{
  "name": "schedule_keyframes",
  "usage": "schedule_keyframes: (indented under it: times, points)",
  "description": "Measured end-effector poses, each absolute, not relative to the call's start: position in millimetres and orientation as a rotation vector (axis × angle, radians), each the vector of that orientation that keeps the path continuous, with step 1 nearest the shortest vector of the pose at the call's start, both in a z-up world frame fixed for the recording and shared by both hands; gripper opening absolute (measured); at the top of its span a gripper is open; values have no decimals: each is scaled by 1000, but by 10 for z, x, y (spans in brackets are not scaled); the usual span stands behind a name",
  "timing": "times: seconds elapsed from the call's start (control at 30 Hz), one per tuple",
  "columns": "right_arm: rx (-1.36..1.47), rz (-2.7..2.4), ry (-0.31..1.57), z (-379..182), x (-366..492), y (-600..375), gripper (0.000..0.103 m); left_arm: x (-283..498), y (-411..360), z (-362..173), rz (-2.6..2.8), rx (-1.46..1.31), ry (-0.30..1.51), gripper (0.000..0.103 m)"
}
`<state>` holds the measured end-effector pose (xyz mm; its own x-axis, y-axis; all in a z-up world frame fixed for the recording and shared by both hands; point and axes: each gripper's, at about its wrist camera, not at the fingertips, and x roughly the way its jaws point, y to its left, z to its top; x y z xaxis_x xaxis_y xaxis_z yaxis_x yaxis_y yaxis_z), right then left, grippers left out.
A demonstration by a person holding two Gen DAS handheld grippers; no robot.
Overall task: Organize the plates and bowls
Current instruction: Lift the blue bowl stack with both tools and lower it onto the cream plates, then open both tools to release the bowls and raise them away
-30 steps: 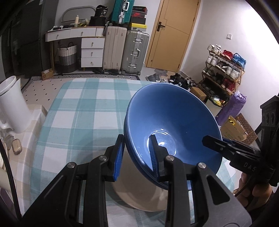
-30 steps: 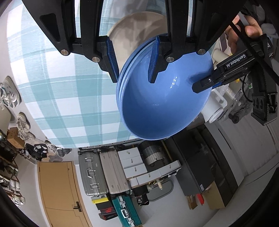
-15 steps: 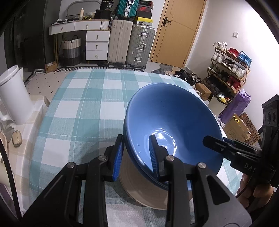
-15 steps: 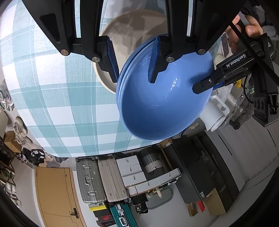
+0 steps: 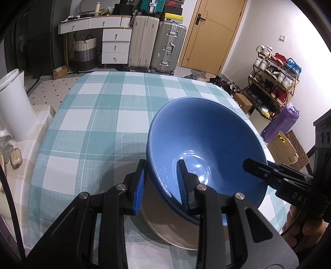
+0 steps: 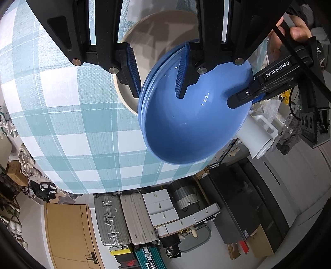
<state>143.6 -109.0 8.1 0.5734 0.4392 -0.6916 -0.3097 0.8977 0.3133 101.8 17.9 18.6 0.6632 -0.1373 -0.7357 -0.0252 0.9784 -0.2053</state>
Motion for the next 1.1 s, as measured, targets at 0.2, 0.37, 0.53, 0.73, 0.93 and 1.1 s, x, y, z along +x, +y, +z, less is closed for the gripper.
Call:
schedule_keyframes:
  times: [0.2,0.37,0.53,0.73,0.93,1.1]
  points:
    - [150,458,848,85,1444,-1053,38,1057,207,128,-67,-210,845,25]
    - [140,462,849,87,1449,-1036,39,1087,241,90,-74,-216,846,26]
    - [129,482,846,75,1447,-1020,46,1072,279,91,-83,-215,840,29]
    - [122,504,834,77,1430,-1026,75,1038,288,135,-78,-182,819,46]
    - [142,536,791,133,1388,-1098,97,941,351,242,-78,-174,774,75]
    - [101,567,717,237,1270,-1158,102,755,398,376,-89,-144,694,82]
